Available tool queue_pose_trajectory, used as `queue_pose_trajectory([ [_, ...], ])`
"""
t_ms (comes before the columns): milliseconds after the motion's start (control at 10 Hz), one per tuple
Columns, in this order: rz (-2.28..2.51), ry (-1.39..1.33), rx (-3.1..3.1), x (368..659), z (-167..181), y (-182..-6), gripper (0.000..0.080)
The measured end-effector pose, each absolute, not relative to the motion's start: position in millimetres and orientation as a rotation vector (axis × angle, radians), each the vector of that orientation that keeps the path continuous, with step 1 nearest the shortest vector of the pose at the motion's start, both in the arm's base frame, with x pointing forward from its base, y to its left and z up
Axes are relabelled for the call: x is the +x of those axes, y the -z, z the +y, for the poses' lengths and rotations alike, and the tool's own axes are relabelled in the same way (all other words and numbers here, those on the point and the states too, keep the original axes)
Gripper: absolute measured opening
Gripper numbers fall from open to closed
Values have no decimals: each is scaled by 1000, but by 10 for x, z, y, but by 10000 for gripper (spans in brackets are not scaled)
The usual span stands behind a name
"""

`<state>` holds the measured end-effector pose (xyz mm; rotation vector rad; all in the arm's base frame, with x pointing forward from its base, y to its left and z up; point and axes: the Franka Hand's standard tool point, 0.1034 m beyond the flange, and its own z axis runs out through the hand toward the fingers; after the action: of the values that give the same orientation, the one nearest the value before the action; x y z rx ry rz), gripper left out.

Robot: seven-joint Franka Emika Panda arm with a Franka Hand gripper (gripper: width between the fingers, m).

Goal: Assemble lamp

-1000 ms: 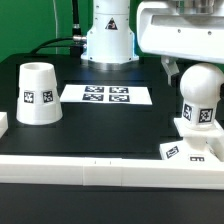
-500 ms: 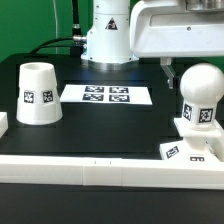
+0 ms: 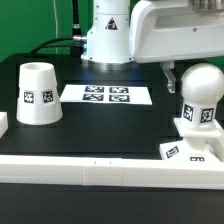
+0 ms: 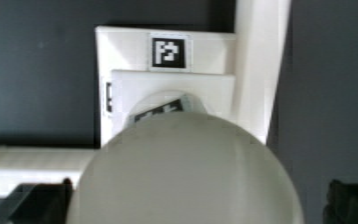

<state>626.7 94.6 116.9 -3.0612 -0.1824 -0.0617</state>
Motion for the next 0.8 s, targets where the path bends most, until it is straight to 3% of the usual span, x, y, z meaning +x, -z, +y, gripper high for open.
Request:
queue_pose_trajectory([
  [300,-850,148,-3014,6330,905,-1166,699],
  [800,-1386,148,-2850,6343,872,-1163,699],
])
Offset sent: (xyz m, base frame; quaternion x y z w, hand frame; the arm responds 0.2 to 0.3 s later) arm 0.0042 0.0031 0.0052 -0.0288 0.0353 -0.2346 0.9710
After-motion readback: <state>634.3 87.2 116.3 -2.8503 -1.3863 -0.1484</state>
